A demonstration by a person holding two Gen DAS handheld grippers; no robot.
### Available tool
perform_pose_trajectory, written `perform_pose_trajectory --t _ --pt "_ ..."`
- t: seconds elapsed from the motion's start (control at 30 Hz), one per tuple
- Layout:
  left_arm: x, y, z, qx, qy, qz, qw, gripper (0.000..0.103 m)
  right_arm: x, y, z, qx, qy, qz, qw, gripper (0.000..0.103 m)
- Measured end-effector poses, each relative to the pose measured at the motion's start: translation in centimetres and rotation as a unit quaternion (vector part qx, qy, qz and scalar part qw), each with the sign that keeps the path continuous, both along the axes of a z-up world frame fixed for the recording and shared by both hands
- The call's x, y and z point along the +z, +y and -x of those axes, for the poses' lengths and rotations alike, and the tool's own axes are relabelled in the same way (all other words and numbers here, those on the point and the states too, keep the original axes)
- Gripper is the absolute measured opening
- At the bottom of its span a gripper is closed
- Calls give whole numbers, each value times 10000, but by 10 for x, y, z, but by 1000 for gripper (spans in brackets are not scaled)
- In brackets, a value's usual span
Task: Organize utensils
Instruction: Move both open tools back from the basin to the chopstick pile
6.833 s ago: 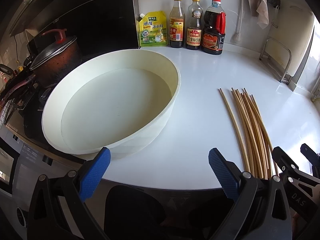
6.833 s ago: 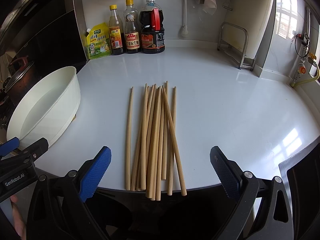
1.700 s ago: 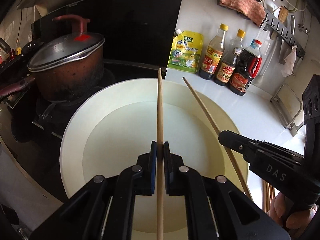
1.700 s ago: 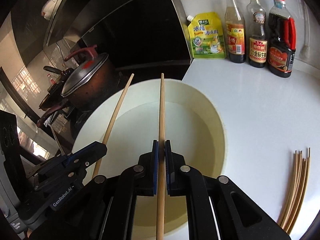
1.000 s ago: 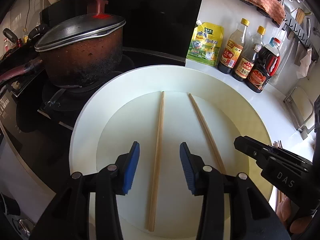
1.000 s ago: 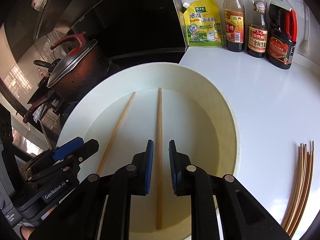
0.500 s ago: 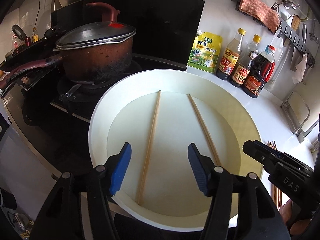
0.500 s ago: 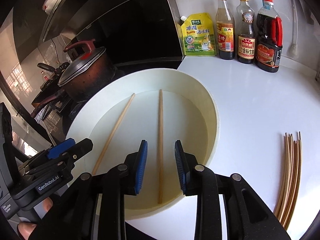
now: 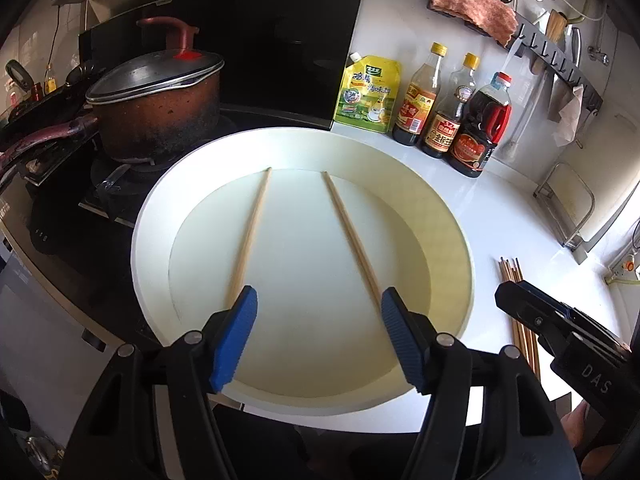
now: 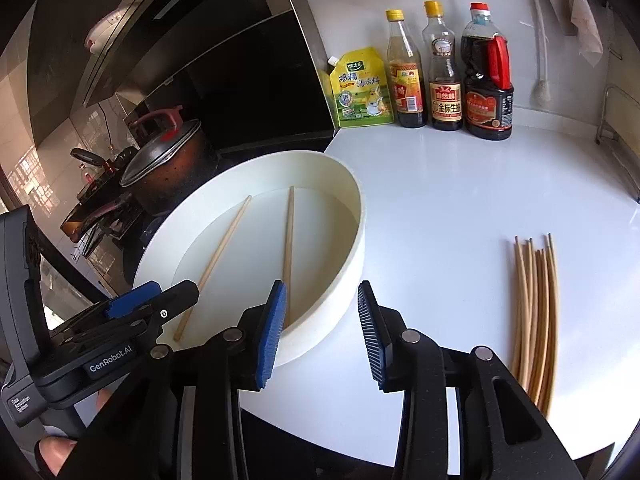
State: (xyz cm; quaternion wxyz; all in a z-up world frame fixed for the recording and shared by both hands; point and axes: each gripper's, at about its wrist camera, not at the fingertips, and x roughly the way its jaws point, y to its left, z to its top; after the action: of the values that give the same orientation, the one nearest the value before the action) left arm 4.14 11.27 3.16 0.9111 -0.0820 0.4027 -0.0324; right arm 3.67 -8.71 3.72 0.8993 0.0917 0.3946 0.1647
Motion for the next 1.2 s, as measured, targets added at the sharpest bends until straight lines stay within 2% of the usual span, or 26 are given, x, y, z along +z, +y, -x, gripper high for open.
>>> perform_pose_trajectory --t 0.23,0.7,1.2 --pt "10 -31 6 -301 -109 -23 9995 67 12 -34 19 -258 -179 -81 9995 40" --pt "10 -110 14 -1047 -76 -83 9944 68 -6 -108 42 -871 -47 -62 9962 46" --pt "0 -161 9 -1295 57 -214 9913 73 -21 -167 45 -1222 66 -95 9924 49"
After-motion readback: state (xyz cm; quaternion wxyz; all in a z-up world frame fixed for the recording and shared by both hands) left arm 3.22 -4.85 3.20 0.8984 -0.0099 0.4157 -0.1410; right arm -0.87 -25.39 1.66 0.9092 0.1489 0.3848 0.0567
